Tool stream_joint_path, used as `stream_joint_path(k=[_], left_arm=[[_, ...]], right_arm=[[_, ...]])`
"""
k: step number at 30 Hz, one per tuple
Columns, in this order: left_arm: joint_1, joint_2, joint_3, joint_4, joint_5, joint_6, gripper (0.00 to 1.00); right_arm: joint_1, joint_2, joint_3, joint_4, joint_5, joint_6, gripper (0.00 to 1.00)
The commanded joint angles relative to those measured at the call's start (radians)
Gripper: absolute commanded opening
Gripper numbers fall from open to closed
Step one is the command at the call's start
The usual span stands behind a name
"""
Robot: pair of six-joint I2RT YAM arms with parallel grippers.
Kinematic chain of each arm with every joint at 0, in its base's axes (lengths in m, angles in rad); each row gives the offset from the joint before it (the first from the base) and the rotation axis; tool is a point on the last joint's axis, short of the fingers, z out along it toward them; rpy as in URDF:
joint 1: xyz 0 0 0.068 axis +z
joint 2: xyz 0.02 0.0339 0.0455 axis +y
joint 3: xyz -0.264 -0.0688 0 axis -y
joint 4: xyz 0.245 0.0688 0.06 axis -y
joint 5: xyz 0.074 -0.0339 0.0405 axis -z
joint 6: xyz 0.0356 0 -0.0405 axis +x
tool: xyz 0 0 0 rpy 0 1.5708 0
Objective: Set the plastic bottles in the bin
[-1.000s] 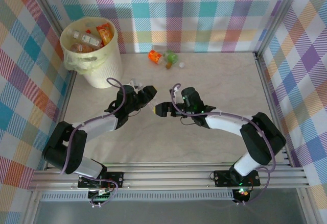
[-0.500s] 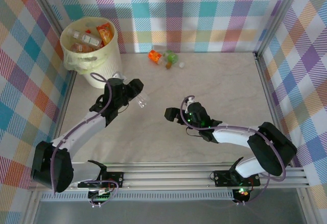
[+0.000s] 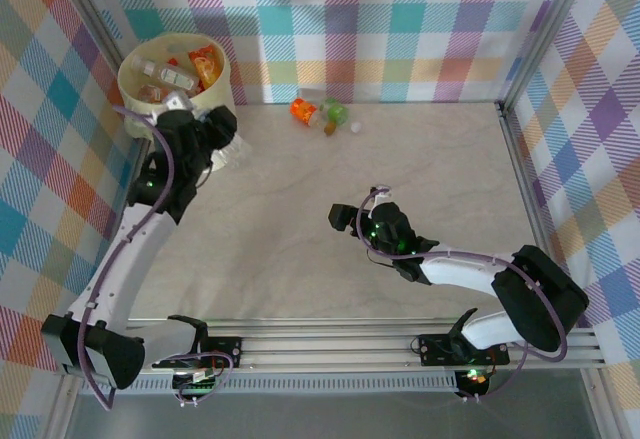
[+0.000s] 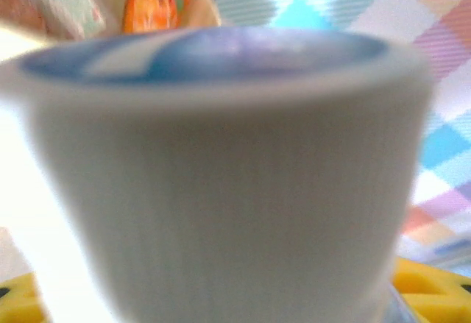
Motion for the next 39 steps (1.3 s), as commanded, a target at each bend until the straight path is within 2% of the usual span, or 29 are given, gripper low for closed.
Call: stream_joint_path(k=[1,6,15,18,23,29,34,39], left_arm=[[0.050,0.059,0.139,-0.077,-0.075,0.097,0.59],[0.107,0.148,0.294,-0.045,-0.112,0.132,0.60],[0.183,0.350,0.526,-0.018,-0.244,0.145,0.61],[0.229,0.432,0.599,0.033,-0.196,0.105,0.65],[0.300,0.612,0.832,-0.137,-0.142,0.044,0.67],[0.370,0.743,0.964,-0.245,-0.082,0.002,0.76],[0.419,0.771,1.013,-0.323,-0.030,-0.058,0.86],[0.421,0.749,1.011,-0.362,-0.014,-0.052,0.90]], right_arm=[[0.008,-0.027,-0.011,0.055,0.013,-0.050,1.00],[0.009,-0.051,-0.011,0.049,-0.007,-0.079,1.00],[0.008,-0.107,-0.019,0.011,-0.003,-0.098,1.00],[0.008,-0.119,-0.015,-0.001,-0.001,-0.107,1.00],[0.009,-0.137,-0.004,-0.041,0.004,-0.113,1.00],[0.007,-0.154,-0.003,-0.081,0.029,-0.110,1.00],[0.006,-0.146,0.002,-0.091,0.033,-0.099,1.00],[0.005,-0.124,0.021,-0.109,0.033,-0.093,1.00]])
